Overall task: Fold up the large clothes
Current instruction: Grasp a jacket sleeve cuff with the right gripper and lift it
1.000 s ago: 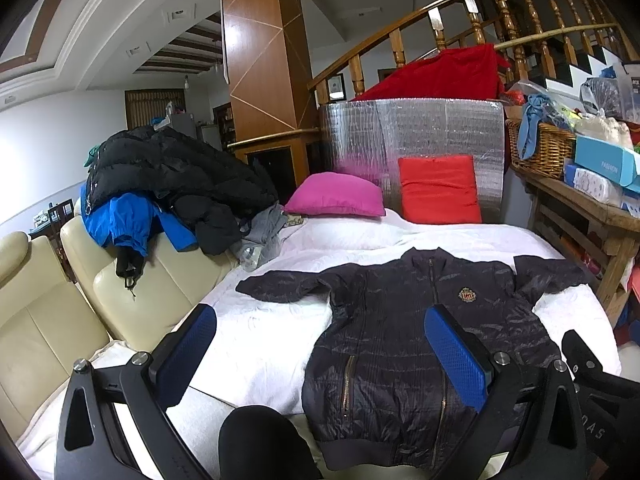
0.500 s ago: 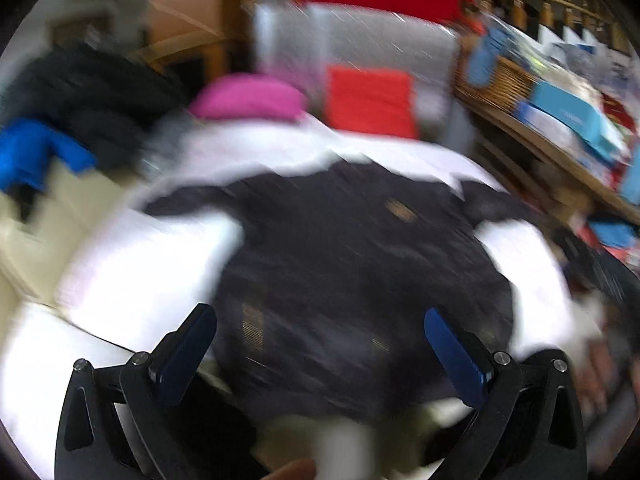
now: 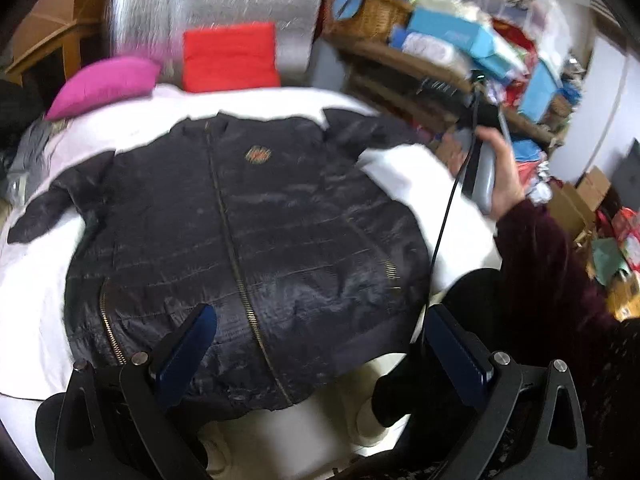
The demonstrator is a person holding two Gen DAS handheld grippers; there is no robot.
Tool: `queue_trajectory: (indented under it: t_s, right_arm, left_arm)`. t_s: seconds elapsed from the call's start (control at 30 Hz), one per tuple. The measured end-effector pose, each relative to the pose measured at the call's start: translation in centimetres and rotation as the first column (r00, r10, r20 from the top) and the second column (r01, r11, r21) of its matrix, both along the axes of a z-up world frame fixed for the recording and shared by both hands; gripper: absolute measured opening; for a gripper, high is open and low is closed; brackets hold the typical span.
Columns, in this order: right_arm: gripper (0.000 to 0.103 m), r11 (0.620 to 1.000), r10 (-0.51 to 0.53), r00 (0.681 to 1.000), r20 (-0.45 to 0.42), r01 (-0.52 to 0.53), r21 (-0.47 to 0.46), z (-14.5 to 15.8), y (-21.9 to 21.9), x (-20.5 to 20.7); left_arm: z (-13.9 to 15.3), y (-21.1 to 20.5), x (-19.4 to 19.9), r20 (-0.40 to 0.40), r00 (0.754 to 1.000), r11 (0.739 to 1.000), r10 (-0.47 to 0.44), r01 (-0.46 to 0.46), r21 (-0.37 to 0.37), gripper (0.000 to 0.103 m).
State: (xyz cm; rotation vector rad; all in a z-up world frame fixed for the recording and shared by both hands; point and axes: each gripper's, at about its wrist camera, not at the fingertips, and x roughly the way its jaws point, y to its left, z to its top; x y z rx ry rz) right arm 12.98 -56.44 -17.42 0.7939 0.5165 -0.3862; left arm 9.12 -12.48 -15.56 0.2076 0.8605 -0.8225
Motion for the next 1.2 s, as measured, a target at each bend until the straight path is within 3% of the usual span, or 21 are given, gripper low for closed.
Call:
queue_trajectory:
  t_s: [0.13, 0.23, 0.33, 0.47, 0.57, 0.67, 0.73, 0.8, 0.83, 0.97, 1.2]
  right_arm:
    - [0.103, 0.971, -0.118, 0.991, 0.065, 0.101, 0.216, -4.2, -6.9, 2.8]
    - [0.103, 0.924, -0.219, 0.972, 0.083, 0.179, 0.339, -7.4, -11.1, 4.2]
    - [0.103, 0.874, -0.302, 0.950, 0.079, 0.243, 0.422, -10.5, -14.3, 5.2]
    - [0.103, 0.813, -0.364, 0.927, 0.092, 0.268, 0.517, -13.3, -17.3, 6.6]
    - [0.101, 0.839, -0.362, 0.927, 0.102, 0.276, 0.470, -12.6, -18.7, 8.4]
    - [0.092, 0.848, -0.366, 0.930, 0.032, 0.319, 0.423, -12.7, -19.7, 10.2]
    - [0.077, 0.878, -0.356, 0.935, 0.002, 0.333, 0.344, -12.1, -19.8, 11.4]
    - [0.038, 0.897, -0.336, 0.940, -0.061, 0.339, 0.282, -12.1, -19.8, 12.5]
    - [0.036, 0.901, -0.336, 0.938, -0.079, 0.345, 0.263, -12.1, -19.7, 12.8]
    - [0.023, 0.922, -0.341, 0.938, -0.064, 0.347, 0.174, -11.4, -18.4, 12.3]
    - [0.021, 0.969, -0.247, 0.966, 0.077, 0.244, 0.045, -5.2, -12.9, 13.2]
  left_arm:
    - [-1.7, -2.0, 4.1, 0.051, 0.995, 0.992, 0.085, -0.089, 0.086, 0.103]
    - [-2.6, -3.1, 8.2, 0.104, 0.982, 0.978, 0.155, -0.167, 0.126, 0.103]
    - [-3.1, -4.4, 13.4, 0.162, 0.954, 0.955, 0.253, -0.274, 0.117, 0.103]
    - [-4.1, -6.3, 19.9, 0.247, 0.898, 0.912, 0.365, -0.399, 0.100, 0.103]
    - [-5.6, -7.7, 24.0, 0.253, 0.876, 0.885, 0.411, -0.450, 0.119, 0.103]
    - [-7.9, -8.2, 26.6, 0.268, 0.860, 0.855, 0.434, -0.487, 0.180, 0.103]
    - [-9.5, -8.2, 27.7, 0.278, 0.856, 0.838, 0.435, -0.498, 0.223, 0.103]
    - [-11.6, -8.2, 28.5, 0.282, 0.857, 0.813, 0.432, -0.505, 0.288, 0.103]
    - [-12.6, -8.1, 29.0, 0.269, 0.863, 0.808, 0.427, -0.498, 0.314, 0.103]
    - [-13.3, -7.5, 29.1, 0.261, 0.860, 0.817, 0.438, -0.502, 0.283, 0.103]
    - [-14.2, -6.1, 29.1, 0.207, 0.833, 0.807, 0.512, -0.550, 0.216, 0.103]
